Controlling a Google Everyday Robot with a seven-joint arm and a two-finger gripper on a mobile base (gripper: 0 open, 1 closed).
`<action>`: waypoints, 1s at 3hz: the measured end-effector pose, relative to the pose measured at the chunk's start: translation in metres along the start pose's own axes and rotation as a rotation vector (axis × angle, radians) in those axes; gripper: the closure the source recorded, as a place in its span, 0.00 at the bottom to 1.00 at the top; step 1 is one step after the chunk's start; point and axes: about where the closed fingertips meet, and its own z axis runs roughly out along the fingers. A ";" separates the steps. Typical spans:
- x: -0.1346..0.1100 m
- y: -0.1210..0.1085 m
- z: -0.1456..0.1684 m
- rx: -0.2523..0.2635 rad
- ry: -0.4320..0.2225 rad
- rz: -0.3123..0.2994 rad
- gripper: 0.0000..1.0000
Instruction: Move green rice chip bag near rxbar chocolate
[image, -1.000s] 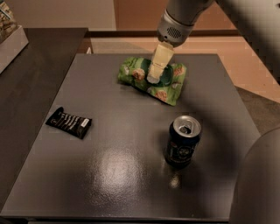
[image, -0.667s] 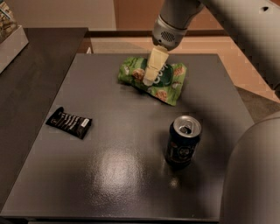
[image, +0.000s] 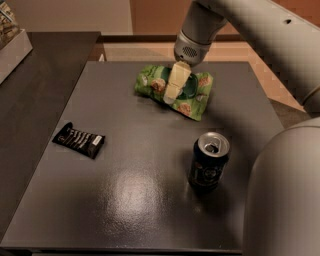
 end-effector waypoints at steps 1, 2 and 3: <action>0.012 -0.010 0.009 0.012 0.019 0.049 0.00; 0.016 -0.015 0.011 0.034 0.038 0.067 0.17; 0.017 -0.015 0.006 0.051 0.034 0.078 0.41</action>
Offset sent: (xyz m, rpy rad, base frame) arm 0.0130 -0.0244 -0.0138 -0.0668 -0.0133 -0.1091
